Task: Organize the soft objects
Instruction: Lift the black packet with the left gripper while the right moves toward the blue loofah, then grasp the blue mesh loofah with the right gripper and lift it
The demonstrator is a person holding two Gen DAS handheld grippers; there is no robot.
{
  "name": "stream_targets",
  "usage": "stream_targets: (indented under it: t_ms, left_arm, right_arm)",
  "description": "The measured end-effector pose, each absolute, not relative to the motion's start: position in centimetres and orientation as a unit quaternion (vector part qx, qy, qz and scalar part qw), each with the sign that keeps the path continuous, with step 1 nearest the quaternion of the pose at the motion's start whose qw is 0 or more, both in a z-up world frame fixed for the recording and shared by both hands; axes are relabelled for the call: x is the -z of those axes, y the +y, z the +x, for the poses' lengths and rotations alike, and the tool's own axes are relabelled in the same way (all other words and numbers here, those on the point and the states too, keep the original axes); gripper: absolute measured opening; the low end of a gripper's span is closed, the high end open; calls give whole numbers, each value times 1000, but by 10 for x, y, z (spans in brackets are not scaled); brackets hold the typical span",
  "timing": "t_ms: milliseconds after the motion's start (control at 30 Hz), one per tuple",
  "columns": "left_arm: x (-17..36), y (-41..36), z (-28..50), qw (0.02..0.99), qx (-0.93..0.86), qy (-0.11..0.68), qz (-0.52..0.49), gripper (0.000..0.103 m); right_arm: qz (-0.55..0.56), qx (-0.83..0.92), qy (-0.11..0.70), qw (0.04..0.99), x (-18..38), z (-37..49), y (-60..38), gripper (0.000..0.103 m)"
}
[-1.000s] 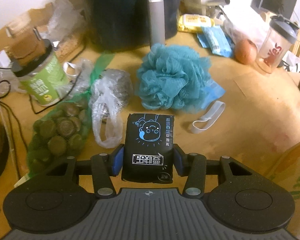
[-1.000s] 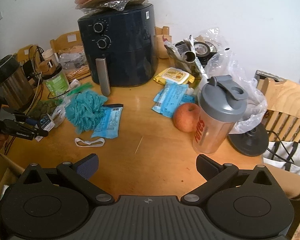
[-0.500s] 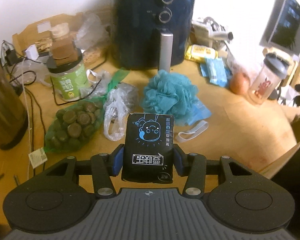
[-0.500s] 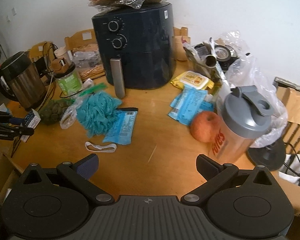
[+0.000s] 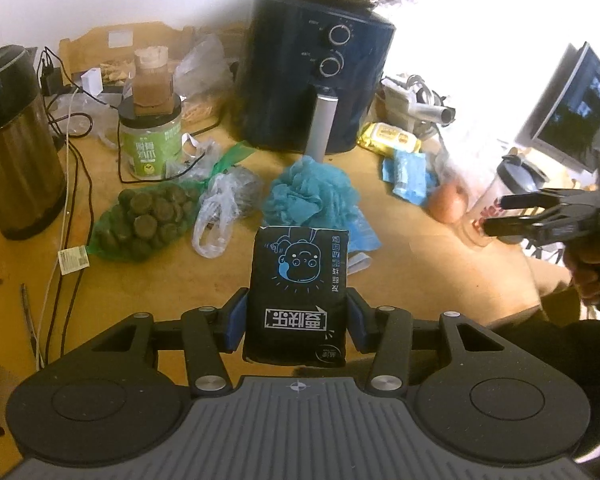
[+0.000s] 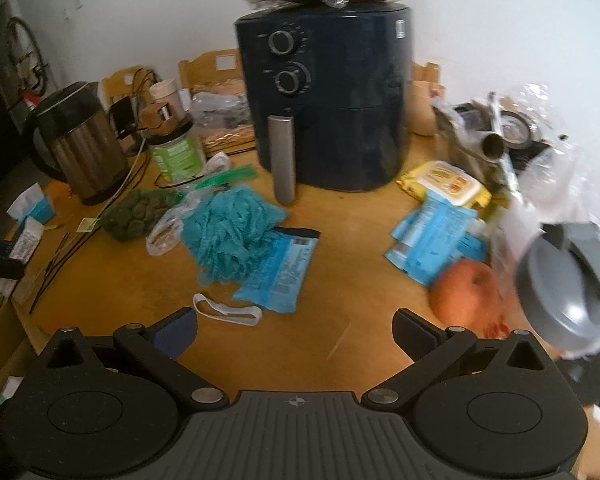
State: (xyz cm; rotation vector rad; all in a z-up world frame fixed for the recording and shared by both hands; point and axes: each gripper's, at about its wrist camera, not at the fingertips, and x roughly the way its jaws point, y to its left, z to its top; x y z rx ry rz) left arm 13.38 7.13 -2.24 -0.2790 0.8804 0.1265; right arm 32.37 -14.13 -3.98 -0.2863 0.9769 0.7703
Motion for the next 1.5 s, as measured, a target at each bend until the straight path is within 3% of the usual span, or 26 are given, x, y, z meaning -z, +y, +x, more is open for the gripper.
stream_targets:
  t_ms: [300,900,1333,1367,1500]
  left_arm:
    - [7,59,120,899,-70,406,-146,48]
    - [0,63,86,891,-128,399,-174,48]
    - [-1,70,67,881,-162,400,-194,48]
    - [-1,71,66,881,-162,400,-195,48]
    - [-1,70,66,881,-161,400,-195,48]
  right_arm:
    - [-161,-416,441,779,55,337,-101,101]
    - [-186,-483,437,735,122,362,-32,72]
    - [-119,-478,462,737,152,387,-4,74]
    - [-120,-474,464,739,155,387,-2,71]
    - [-123,-459,488,733,165,391,4,27]
